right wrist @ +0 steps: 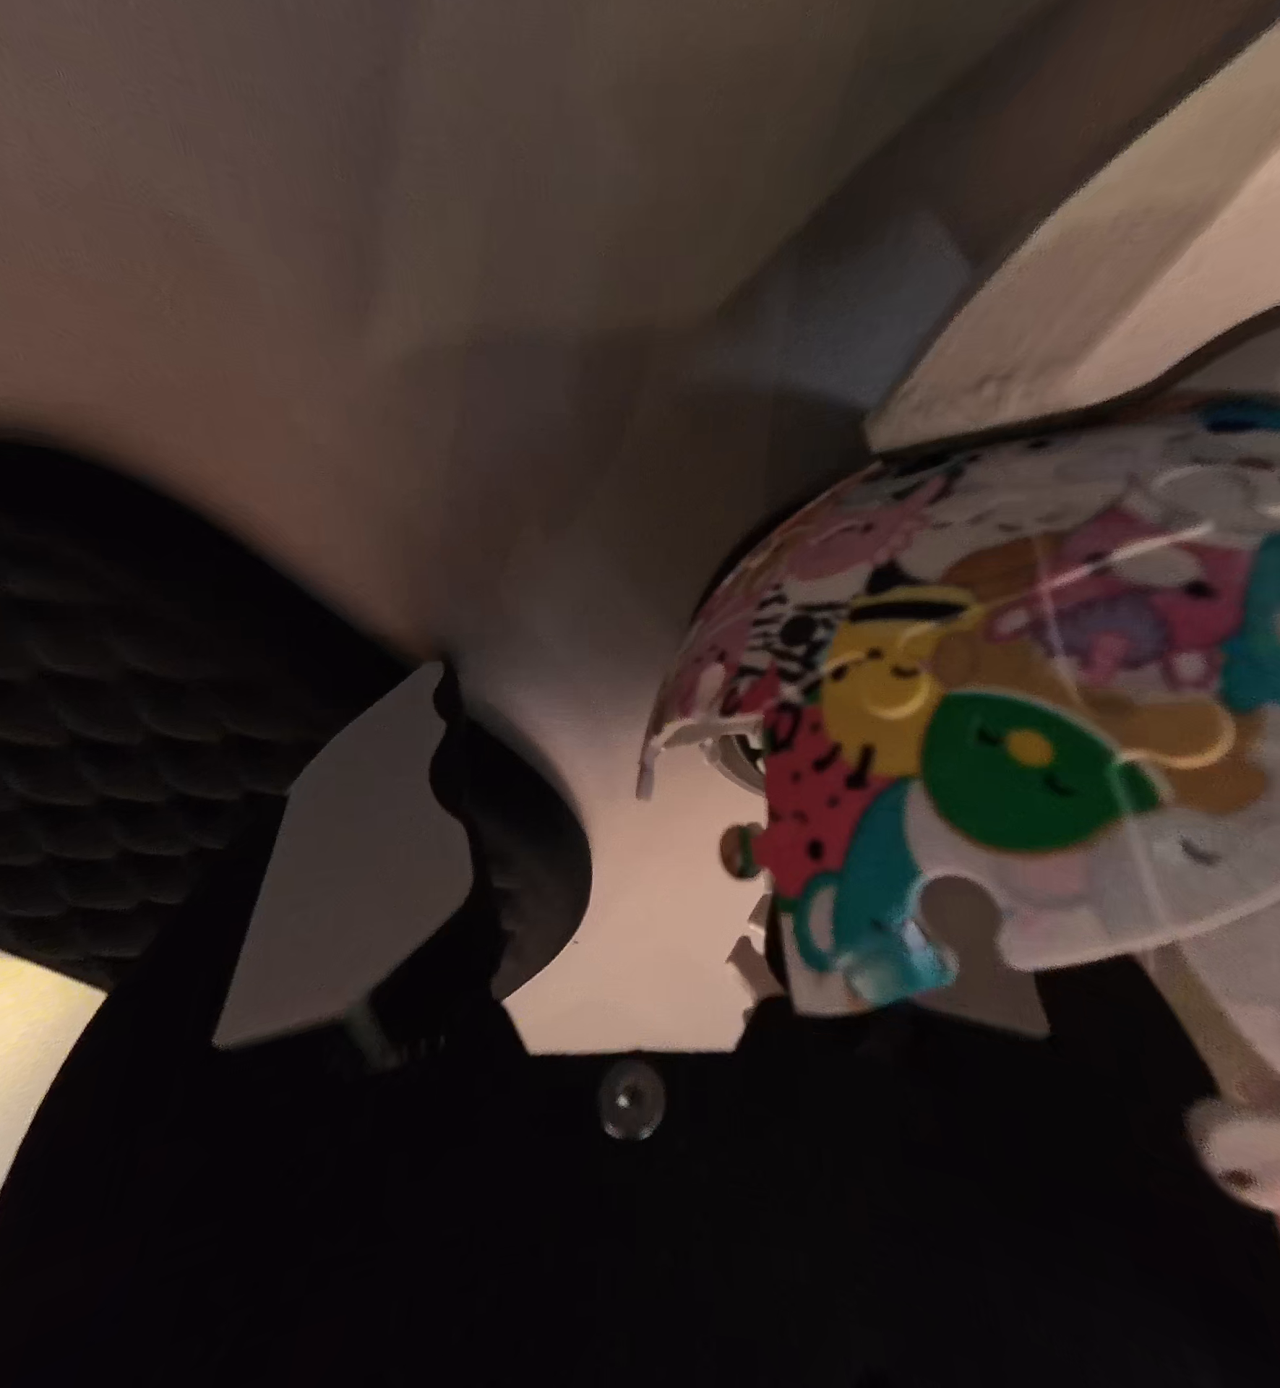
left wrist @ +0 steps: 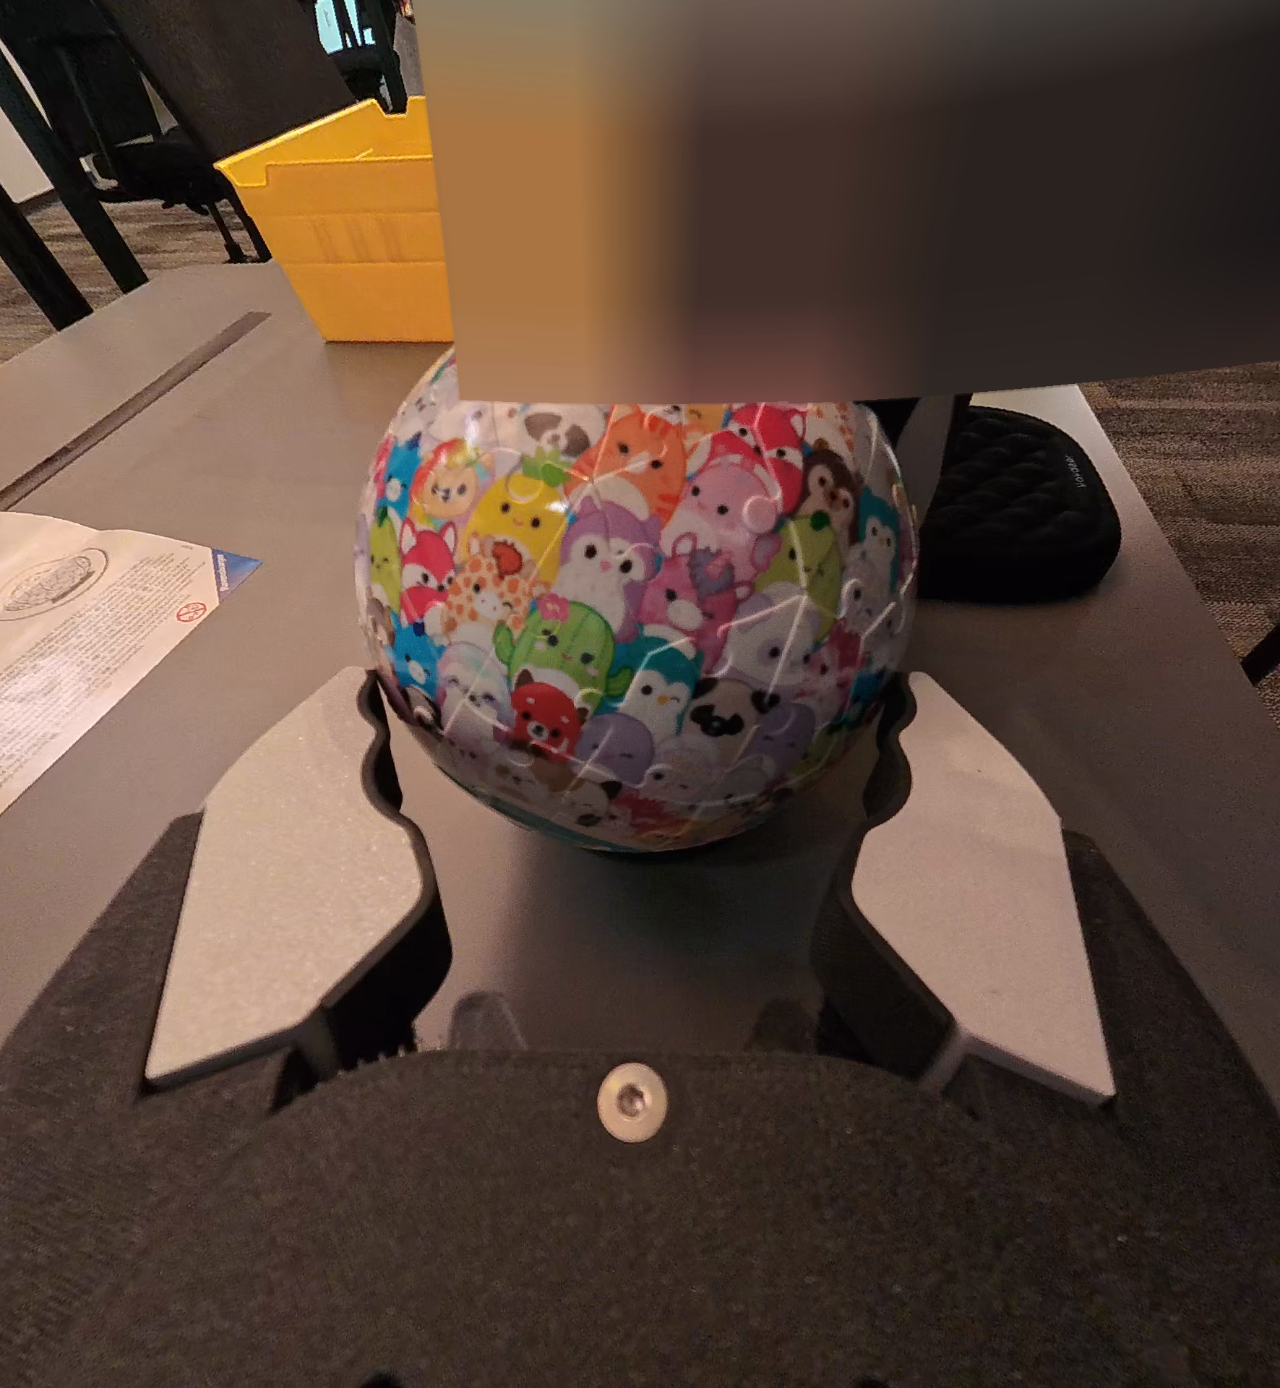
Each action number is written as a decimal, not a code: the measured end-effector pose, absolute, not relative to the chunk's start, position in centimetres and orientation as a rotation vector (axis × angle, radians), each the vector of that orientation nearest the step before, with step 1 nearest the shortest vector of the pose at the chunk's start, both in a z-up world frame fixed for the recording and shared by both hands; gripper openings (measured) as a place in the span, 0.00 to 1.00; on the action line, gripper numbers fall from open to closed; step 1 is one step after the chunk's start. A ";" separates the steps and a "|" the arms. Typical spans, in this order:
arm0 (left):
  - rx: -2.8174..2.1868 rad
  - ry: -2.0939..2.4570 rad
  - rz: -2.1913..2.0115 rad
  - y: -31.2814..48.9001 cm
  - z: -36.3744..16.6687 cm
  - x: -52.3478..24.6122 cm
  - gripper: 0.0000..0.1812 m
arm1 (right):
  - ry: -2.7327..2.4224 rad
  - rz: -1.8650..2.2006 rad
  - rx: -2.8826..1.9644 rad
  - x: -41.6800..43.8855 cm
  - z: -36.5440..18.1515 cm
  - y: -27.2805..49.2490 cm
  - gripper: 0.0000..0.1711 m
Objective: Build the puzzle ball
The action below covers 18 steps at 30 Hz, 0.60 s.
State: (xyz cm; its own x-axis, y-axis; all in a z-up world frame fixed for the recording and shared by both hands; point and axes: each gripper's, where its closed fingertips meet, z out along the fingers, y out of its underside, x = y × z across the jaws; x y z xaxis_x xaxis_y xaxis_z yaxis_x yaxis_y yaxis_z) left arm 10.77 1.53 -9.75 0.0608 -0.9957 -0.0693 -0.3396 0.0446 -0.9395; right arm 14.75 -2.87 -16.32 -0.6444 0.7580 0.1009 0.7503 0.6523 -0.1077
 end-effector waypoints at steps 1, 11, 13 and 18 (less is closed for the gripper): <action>-1.445 1.427 -0.929 1.5 -9.7 10.8 0.67 | -2.730 0.097 -1.257 14.8 -16.2 -3.0 0.52; -1.441 1.429 -0.929 1.4 -9.7 10.8 0.67 | -2.718 0.107 -1.294 15.9 -15.1 -3.6 0.43; -1.438 1.428 -0.933 1.4 -9.7 10.8 0.67 | -2.710 0.104 -1.299 16.1 -14.9 -3.7 0.42; -1.435 1.428 -0.935 1.4 -9.6 10.8 0.66 | -2.691 0.052 -1.332 17.1 -14.4 -3.9 0.40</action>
State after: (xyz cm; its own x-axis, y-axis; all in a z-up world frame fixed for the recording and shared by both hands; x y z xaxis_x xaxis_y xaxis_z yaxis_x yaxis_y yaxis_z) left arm 10.78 1.37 -9.61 0.0556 -0.9959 -0.0711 -0.3331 0.0486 -0.9416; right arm 17.06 -3.85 -14.43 -0.5989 0.7935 0.1085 0.7887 0.6079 -0.0923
